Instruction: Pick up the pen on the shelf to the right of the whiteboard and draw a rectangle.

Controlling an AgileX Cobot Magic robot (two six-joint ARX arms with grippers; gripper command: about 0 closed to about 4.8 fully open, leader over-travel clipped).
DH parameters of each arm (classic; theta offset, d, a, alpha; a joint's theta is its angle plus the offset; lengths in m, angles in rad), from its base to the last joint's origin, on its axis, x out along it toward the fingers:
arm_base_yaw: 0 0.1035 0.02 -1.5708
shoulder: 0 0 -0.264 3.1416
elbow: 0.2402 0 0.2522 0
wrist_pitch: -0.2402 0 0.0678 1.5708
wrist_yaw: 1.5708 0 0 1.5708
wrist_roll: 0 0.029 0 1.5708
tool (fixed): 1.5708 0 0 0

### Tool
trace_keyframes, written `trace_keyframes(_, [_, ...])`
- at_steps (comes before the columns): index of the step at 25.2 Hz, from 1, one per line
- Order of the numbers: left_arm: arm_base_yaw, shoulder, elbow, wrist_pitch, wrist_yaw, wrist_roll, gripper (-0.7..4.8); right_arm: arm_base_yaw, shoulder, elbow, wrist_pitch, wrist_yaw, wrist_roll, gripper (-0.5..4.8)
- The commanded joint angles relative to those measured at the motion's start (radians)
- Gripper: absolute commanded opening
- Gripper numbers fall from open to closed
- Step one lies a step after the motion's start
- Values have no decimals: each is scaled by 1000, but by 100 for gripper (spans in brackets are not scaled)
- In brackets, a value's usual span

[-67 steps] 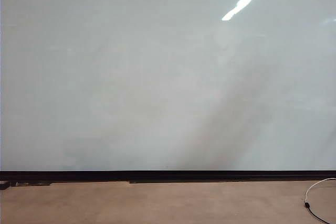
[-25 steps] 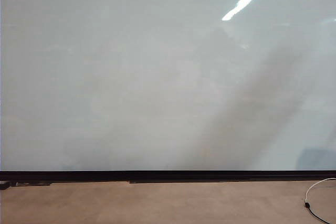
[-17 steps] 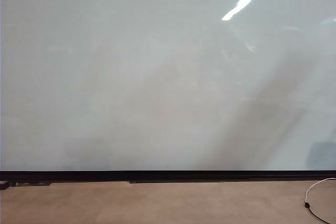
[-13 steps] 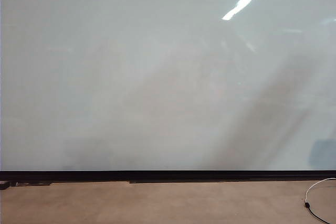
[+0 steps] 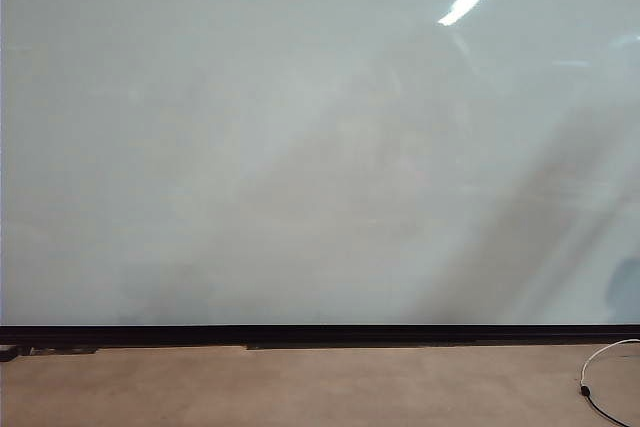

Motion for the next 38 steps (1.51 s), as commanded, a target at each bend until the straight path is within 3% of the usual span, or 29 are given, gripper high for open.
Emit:
trace_keyframes(1, [1, 0, 2, 11, 0, 1, -5, -2, 40, 4, 65, 10, 6, 217])
trace_keyframes(16, [1, 0, 2, 11, 0, 1, -5, -42, 348, 12, 385, -39, 50, 244])
trace_keyframes(38, [1, 0, 2, 11, 0, 1, -4, -50, 603, 216, 429, -133, 61, 245])
